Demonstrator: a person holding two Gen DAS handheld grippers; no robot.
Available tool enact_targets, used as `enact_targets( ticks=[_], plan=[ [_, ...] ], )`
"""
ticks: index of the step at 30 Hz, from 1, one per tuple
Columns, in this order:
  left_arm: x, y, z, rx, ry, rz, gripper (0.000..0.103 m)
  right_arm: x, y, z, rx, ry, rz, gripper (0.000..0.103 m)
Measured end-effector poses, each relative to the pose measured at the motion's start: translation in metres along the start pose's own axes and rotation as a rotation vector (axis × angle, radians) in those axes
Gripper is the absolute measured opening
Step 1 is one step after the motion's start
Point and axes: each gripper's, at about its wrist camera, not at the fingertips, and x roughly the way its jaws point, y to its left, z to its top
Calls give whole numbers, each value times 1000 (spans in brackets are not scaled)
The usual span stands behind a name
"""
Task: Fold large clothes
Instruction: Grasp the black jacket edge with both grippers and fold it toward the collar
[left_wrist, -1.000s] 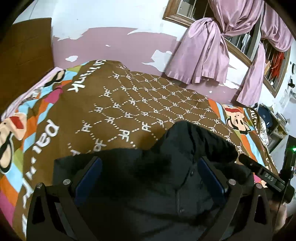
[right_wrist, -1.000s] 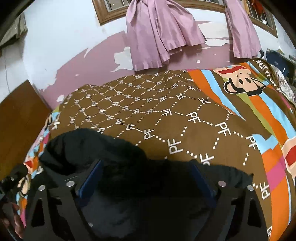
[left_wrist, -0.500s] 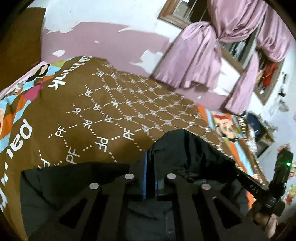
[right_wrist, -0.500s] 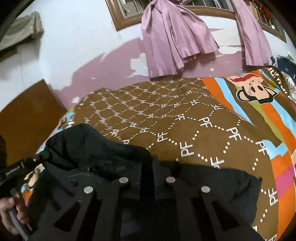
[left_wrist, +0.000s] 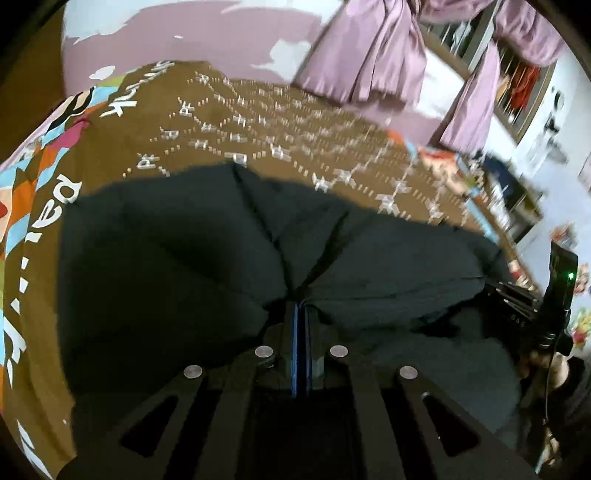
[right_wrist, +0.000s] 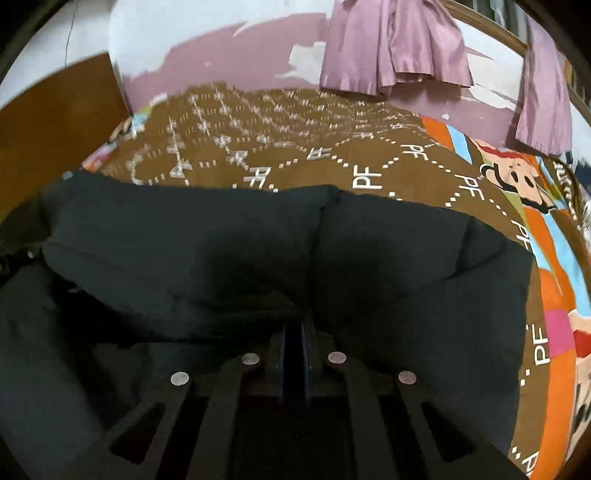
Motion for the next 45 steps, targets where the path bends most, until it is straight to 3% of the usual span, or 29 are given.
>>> enact_targets(
  ticks=[3,8,11,13,15,17,21,24,26,27,30,33,37,41,45],
  plan=[
    [8,-5,-3,35,21,43,2,-15,-13,-4,44,-41,48,9],
    [-22,-2,-12,18,-98,-22,6,-63,-32,-3,92,-148,89,25],
    [-49,-6,-15,29,-196,16,30,-82,-37,14,112,-213,104,32],
    [-65,-9,-12,21,-278,-27,44,-82,-34,34,135,-228,121,32],
    [-74,-17,-1,13,-349,-70,47,-73,-31,54,158,-214,161,32],
    [-69,-30,17,39,-359,-74,47,-57,-25,73,194,-177,241,32],
    [-31,-46,58,22,-248,-113,47,-21,-6,86,198,-52,379,32],
    [1,-45,64,-2,-120,-186,47,0,17,73,74,71,352,31],
    [10,-45,58,17,-67,-197,46,7,25,59,2,113,330,29],
    [13,-44,53,40,-47,-196,40,10,28,51,-34,129,319,27],
    [26,-48,32,178,52,-108,18,17,30,34,-65,138,301,25],
    [35,-48,14,248,99,-55,10,27,38,26,-90,138,262,25],
    [61,-51,7,268,155,34,7,40,44,17,-113,134,219,25],
    [74,-62,0,336,152,126,7,32,47,10,-124,78,195,25],
    [69,-60,-7,344,110,133,7,11,36,9,-64,16,233,25]
  ],
)
